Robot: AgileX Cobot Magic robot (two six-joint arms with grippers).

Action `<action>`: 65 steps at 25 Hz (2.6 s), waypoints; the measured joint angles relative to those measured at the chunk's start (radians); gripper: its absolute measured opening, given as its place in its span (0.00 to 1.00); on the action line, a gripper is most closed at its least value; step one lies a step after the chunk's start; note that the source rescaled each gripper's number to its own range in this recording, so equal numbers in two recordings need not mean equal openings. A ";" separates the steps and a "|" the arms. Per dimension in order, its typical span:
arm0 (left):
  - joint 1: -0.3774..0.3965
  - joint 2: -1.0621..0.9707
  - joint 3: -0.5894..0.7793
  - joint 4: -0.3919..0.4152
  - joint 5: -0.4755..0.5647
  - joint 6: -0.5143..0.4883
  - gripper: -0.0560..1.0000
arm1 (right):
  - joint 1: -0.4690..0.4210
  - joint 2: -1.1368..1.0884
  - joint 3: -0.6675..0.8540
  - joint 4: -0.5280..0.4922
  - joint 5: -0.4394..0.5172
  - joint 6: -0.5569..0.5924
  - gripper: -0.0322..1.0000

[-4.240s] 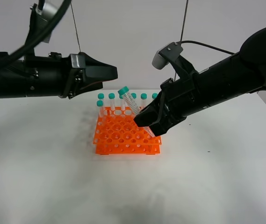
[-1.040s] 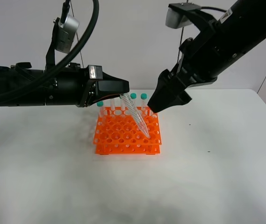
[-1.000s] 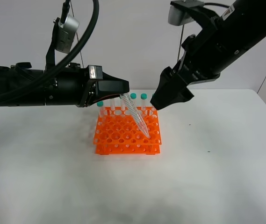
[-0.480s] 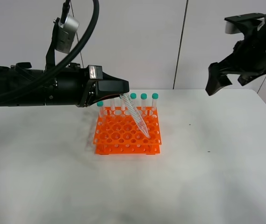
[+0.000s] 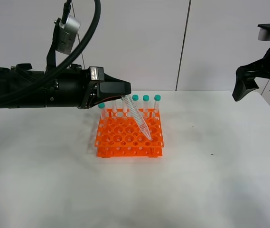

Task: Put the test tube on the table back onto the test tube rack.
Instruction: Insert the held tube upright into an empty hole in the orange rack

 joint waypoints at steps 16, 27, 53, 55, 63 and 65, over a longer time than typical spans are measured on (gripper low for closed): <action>0.000 0.000 0.000 0.001 0.000 0.000 0.06 | 0.000 -0.729 0.738 0.001 -0.103 -0.004 1.00; 0.000 0.000 0.000 0.000 0.000 0.000 0.06 | 0.000 -1.184 0.879 -0.022 -0.191 0.000 1.00; 0.000 -0.019 0.000 0.001 0.000 0.000 0.06 | 0.029 -1.549 0.883 -0.023 -0.195 0.000 1.00; 0.000 -0.051 0.000 0.001 0.000 0.000 0.06 | 0.029 -1.550 0.883 -0.023 -0.195 0.000 1.00; 0.000 -0.216 0.000 0.000 0.001 0.000 0.06 | 0.029 -1.550 0.883 -0.023 -0.195 0.000 1.00; 0.000 -0.254 0.000 0.004 0.001 0.000 0.06 | 0.029 -1.550 0.883 -0.023 -0.195 0.000 1.00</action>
